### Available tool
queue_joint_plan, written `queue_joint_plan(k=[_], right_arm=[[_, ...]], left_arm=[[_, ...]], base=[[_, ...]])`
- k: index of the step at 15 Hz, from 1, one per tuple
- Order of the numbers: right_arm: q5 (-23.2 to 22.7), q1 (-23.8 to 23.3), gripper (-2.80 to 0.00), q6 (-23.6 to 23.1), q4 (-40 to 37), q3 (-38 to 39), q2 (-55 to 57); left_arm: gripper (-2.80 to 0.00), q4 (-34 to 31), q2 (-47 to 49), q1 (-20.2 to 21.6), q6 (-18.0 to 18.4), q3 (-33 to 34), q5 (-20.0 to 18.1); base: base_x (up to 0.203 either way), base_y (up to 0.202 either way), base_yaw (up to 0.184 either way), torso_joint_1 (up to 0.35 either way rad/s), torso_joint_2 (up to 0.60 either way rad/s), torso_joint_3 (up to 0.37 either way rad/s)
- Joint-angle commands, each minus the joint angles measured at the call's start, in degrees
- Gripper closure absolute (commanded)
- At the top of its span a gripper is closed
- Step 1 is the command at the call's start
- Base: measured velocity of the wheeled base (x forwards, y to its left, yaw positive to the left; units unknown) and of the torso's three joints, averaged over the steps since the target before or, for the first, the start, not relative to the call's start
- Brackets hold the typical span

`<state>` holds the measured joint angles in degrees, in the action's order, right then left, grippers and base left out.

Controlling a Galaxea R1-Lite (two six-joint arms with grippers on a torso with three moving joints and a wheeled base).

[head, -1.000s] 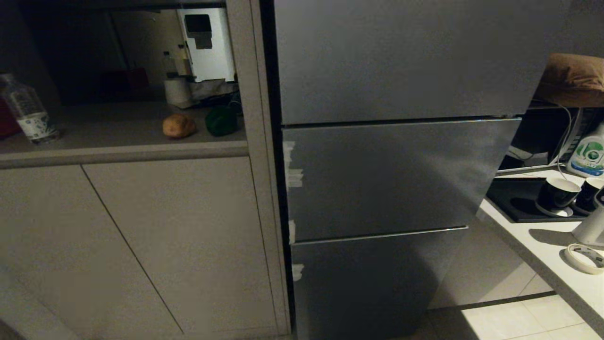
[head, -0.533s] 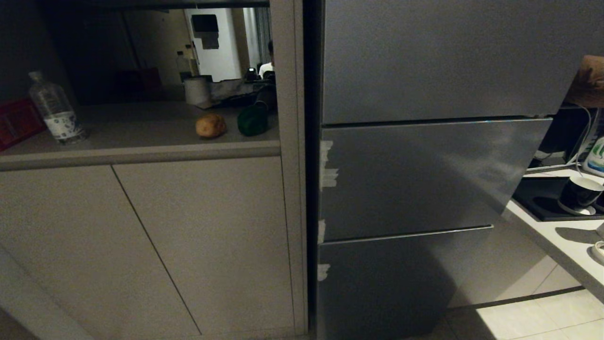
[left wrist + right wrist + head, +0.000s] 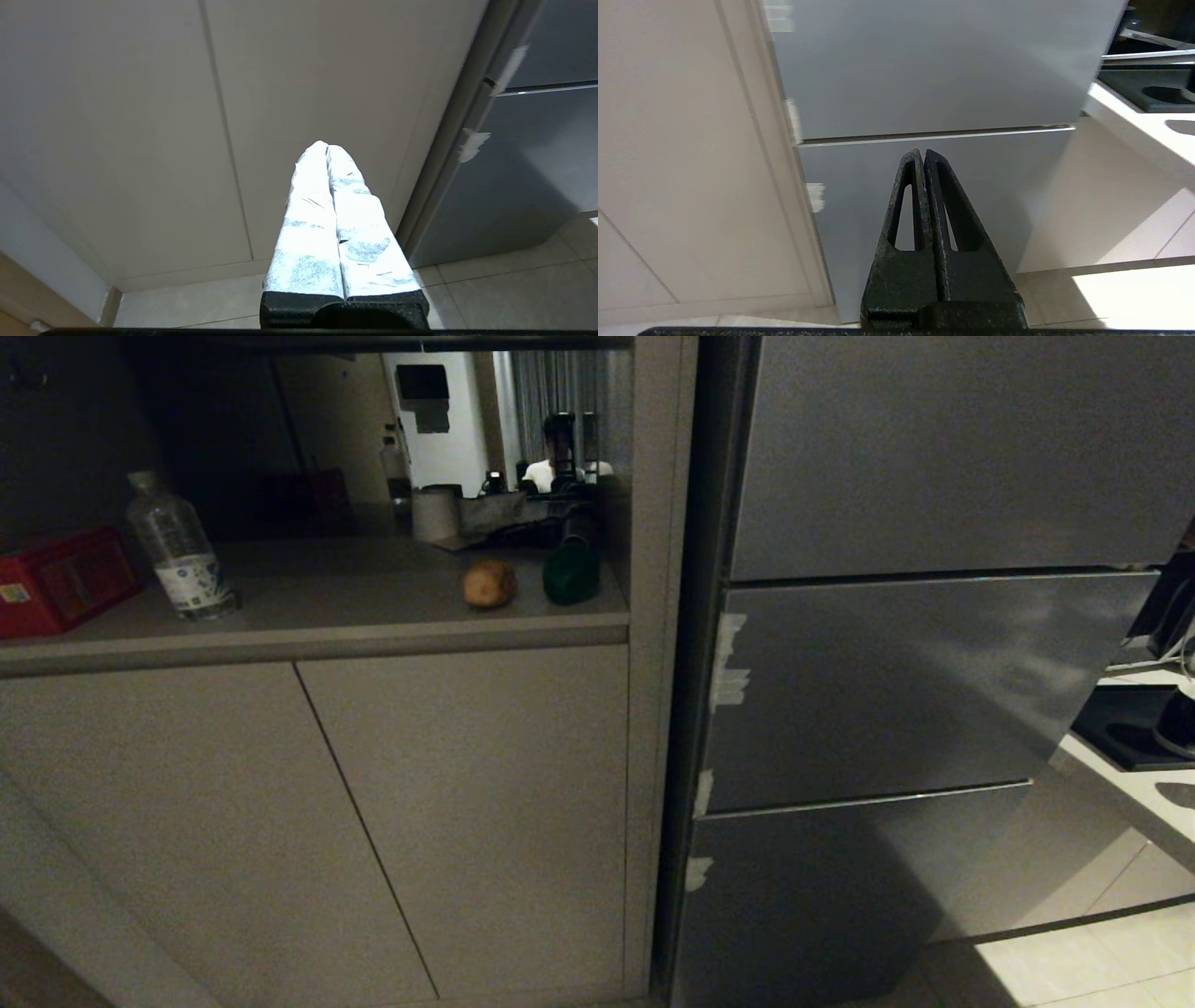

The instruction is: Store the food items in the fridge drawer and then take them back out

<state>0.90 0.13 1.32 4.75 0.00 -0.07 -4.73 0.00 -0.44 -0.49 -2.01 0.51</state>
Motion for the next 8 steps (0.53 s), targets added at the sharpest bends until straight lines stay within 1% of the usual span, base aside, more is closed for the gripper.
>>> queue_joint_plan(k=[1,3,8], right_arm=[[-0.02,0.03,0.0,0.0,0.08,1.76,0.07],[-0.02,-0.02,0.0,0.0,0.08,1.76,-0.01],[-0.02,0.04,0.0,0.0,0.08,1.76,0.07]], left_arm=[[0.0,-0.02,0.0,0.0,0.01,-0.01,0.02],[0.0,-0.02,0.0,0.0,-0.04,-0.01,0.02],[0.0,-0.02,0.0,0.0,0.03,-0.01,0.02]], base=[[0.0,0.171,0.0,0.001,0.0,0.002],[0.0,0.096,0.001,0.0,0.0,0.003],[0.0,0.0,0.0,0.0,0.0,0.0]])
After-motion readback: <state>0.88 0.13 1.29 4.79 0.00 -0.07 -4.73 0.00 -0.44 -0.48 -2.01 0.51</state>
